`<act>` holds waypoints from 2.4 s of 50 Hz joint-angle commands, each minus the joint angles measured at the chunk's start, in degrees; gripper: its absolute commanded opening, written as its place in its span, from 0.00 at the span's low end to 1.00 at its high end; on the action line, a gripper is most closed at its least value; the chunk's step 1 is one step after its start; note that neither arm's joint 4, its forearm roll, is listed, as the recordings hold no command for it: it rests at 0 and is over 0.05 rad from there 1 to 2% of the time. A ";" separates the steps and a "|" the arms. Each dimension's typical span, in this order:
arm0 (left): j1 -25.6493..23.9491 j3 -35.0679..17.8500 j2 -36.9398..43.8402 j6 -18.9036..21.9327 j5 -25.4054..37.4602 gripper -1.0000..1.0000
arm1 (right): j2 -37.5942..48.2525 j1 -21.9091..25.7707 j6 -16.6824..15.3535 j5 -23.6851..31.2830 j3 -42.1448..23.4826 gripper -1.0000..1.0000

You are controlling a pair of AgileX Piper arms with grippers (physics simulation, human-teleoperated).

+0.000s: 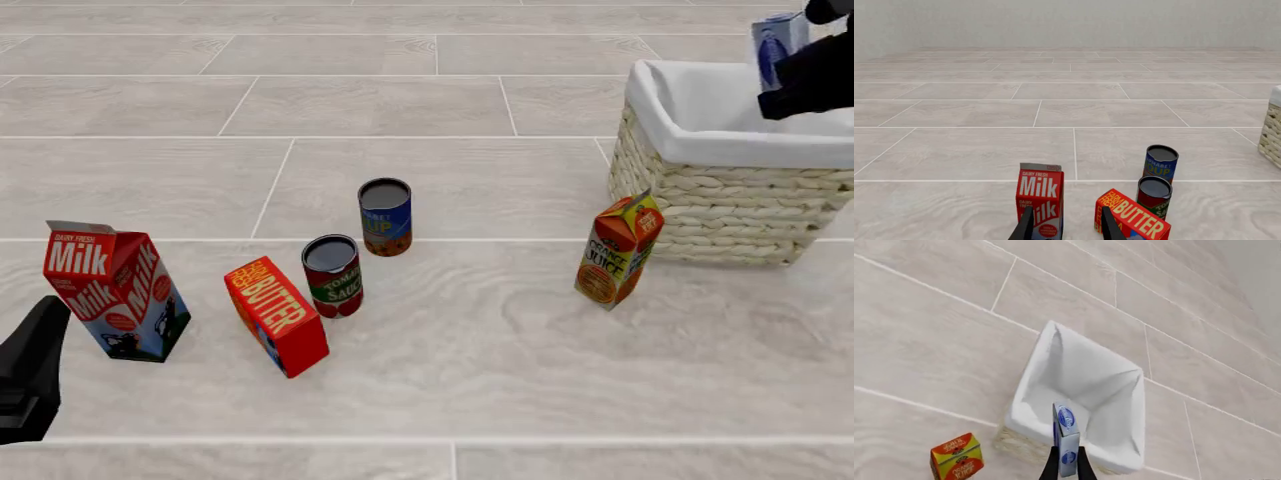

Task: Pick the cream cheese and place it in the basket.

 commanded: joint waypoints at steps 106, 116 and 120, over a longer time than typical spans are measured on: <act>0.00 0.00 0.00 0.00 0.00 1.00 | 40.00 -5.86 16.35 20.88 -39.19 0.00; 0.00 0.00 0.00 0.00 0.00 1.00 | 40.20 -5.78 15.17 20.84 -39.49 0.00; 0.00 0.00 0.00 0.00 0.00 1.00 | 40.17 -5.82 14.94 20.49 -39.04 0.00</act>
